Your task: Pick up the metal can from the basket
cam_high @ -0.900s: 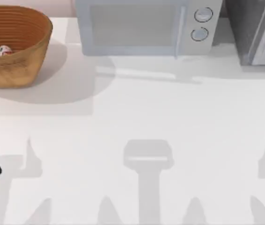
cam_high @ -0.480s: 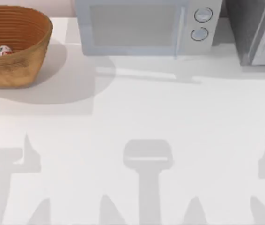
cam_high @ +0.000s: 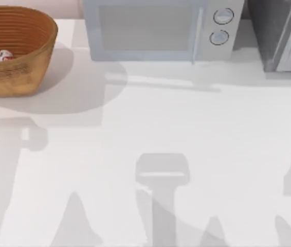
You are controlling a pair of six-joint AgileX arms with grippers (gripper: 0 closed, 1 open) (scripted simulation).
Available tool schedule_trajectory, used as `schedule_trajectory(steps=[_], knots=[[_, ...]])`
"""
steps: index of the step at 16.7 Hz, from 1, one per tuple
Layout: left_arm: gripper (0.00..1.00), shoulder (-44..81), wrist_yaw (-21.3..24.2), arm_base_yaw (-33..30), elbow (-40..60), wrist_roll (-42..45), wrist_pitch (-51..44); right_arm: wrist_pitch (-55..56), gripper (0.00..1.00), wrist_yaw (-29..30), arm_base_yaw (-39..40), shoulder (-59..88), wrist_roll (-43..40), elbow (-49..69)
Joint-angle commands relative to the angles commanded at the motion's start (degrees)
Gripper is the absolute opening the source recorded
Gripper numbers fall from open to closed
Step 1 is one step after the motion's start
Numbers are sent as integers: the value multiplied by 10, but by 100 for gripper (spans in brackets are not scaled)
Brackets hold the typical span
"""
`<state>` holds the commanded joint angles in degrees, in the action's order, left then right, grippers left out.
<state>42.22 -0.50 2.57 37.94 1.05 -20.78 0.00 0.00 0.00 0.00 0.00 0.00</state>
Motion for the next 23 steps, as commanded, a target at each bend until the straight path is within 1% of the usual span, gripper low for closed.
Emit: schedule_trajectory(steps=[10, 14, 17, 19, 21, 23], knots=[[100, 559, 25, 6, 534, 22, -276, 0, 100, 0, 0, 0, 0, 0], [100, 755, 35, 9, 722, 29, -374, 0, 100, 0, 0, 0, 0, 0], [100, 872, 41, 10, 836, 34, -433, 0, 100, 0, 0, 0, 0, 0], [100, 930, 44, 10, 892, 36, -463, 0, 100, 0, 0, 0, 0, 0], [100, 972, 47, 11, 933, 38, -484, 0, 100, 0, 0, 0, 0, 0], [100, 993, 48, 11, 953, 39, -494, 0, 100, 0, 0, 0, 0, 0]])
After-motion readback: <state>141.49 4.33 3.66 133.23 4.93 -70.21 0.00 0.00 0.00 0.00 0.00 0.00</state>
